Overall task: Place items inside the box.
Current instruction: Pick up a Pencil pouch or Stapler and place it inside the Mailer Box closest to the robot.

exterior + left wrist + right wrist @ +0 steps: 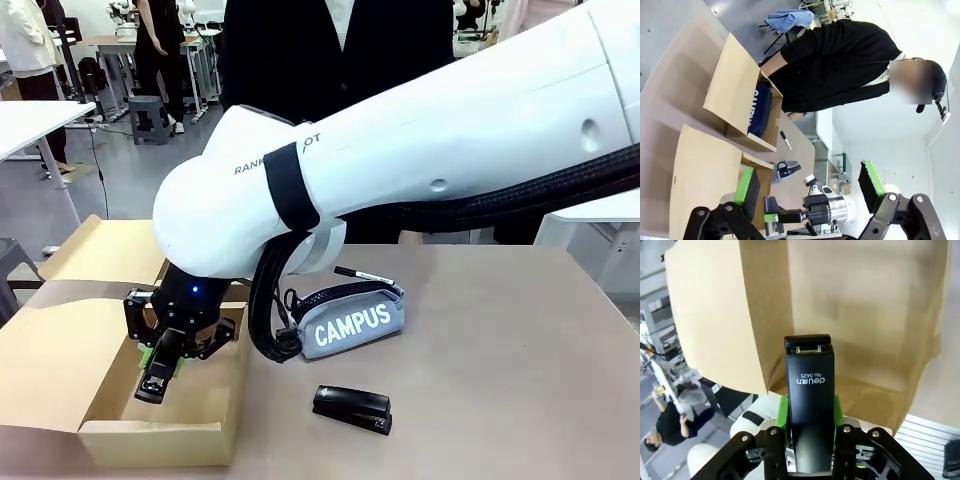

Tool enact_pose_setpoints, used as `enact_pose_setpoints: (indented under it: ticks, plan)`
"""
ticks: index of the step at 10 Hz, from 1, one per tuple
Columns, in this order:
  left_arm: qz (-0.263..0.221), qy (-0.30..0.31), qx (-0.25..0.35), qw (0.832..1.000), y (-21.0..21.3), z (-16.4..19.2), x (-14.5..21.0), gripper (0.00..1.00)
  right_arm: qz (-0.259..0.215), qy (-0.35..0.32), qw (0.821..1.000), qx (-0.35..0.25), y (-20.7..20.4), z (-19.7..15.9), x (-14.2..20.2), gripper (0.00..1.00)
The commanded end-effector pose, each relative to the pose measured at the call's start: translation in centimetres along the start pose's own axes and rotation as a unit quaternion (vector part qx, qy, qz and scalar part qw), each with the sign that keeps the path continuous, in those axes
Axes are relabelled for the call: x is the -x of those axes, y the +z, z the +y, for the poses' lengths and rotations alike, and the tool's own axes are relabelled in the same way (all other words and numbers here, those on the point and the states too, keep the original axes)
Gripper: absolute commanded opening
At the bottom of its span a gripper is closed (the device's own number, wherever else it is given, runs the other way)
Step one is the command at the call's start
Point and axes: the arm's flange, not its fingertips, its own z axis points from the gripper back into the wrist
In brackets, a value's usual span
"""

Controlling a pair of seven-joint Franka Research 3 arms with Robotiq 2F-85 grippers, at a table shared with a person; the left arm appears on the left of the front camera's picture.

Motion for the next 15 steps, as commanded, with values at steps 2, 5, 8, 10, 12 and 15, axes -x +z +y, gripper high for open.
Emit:
enact_pose_setpoints:
  ticks: [2,5,8,10,12,15]
  plan:
    - [-0.002,-0.009,0.01,1.0,0.0,-0.1,0.1,1.0,-0.053,-0.003,0.998,0.042,-1.7,2.7,0.8,0.37]
    - [-0.002,-0.009,0.01,1.0,0.0,-0.1,0.1,1.0,-0.072,-0.029,0.996,0.044,-3.1,3.9,-0.4,0.37]
    - [-0.002,-0.009,0.01,1.0,0.0,-0.1,0.1,1.0,-0.088,-0.022,0.994,0.054,-5.4,4.2,-2.0,0.37]
    - [-0.002,-0.009,0.01,1.0,0.0,-0.1,0.1,1.0,-0.083,-0.024,0.995,0.059,-5.7,3.9,-2.2,0.37]
    - [-0.002,-0.009,0.01,1.0,0.0,-0.1,0.1,1.0,-0.077,-0.022,0.995,0.065,-5.6,3.6,-2.0,0.37]
    - [-0.002,-0.009,0.01,1.0,0.0,-0.1,0.1,1.0,-0.09,-0.021,0.993,0.072,-5.6,3.0,-1.8,1.0]
